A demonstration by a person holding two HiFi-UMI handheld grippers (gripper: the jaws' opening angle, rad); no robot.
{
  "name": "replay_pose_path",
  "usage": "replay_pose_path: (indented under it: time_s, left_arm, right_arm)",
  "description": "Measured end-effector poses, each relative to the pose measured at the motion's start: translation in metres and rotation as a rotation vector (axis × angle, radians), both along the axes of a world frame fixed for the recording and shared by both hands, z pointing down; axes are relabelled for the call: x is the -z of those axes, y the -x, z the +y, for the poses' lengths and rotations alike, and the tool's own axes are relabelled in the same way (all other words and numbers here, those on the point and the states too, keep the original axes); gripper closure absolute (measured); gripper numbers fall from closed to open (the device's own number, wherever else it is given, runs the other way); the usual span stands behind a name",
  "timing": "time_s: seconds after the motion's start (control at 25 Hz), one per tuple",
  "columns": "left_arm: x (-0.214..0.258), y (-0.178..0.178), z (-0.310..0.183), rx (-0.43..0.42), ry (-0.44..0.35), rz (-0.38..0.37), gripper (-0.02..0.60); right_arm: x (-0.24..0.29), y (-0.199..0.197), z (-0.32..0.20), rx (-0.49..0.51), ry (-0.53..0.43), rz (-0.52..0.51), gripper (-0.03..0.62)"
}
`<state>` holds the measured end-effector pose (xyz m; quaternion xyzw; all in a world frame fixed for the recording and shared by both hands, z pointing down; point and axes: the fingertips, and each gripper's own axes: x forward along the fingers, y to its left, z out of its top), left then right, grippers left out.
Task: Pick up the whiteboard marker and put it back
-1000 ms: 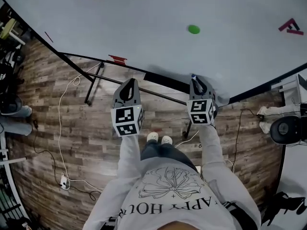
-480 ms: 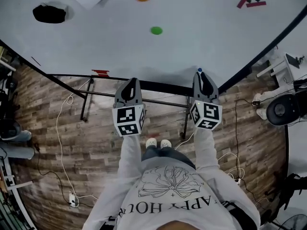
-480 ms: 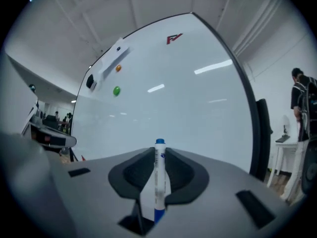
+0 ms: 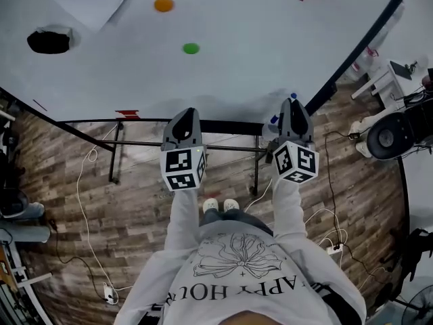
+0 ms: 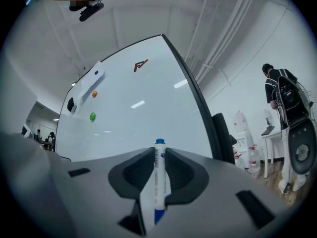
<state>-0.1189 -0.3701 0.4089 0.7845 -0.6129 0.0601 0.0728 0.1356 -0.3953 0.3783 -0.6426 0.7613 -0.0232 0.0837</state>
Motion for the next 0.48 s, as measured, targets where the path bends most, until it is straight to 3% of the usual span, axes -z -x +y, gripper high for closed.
replay_pose_path:
  time_s: [0.48]
  left_arm:
    - [-0.008,-0.024,-0.012,-0.044,0.024,-0.016,0.571]
  right_arm:
    - [-0.038,-0.03,-0.01,-0.024,0.069,0.009,0.526]
